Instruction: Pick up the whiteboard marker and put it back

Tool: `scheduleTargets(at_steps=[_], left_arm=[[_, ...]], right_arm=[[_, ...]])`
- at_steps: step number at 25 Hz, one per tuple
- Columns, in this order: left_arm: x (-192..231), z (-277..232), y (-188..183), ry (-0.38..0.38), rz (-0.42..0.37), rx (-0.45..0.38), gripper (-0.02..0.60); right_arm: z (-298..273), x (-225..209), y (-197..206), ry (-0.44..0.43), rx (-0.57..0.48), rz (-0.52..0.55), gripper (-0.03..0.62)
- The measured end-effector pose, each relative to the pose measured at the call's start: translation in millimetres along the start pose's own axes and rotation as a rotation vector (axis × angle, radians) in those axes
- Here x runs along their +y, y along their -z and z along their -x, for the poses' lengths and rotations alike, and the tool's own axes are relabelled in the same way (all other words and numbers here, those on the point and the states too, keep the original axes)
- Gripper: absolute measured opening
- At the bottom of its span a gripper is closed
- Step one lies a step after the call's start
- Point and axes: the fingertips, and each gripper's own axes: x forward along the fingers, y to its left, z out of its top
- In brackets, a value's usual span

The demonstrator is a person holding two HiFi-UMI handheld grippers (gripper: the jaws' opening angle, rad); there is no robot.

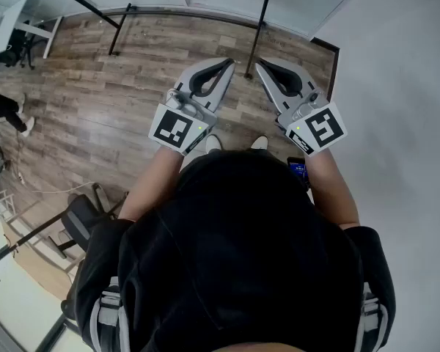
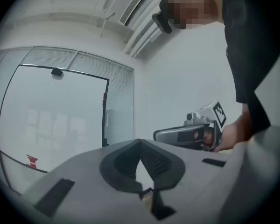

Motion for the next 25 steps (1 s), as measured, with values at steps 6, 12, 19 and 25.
scheduleTargets(at_steps=[6,12,19,25], left_arm=[[-5.1,3.5,-2.3,-0.014,0.006,-0.008,0.004],[-12.8,-2.5,-6.4,-0.025,0.005,-0.007,0.005],[-23.8,-11.5,-5.6,-0.065,0.018,-0.002,0.005],[-45.2,-33.4,-7.5,-0.077,0.018,-0.02,0.005]], right_arm=[[6.2,5.5,4.3,-0.001,0.026,0.01,-0.008],[17.1,0.9,0.7,-0.035,-0.026,-0.066,-0.008],[36.0,-9.2,-0.9,-0.042,-0.038,-0.063,-0.008],[58.6,-26.0,-1.2,-0.054,-0.054,-0.046,-0.008]])
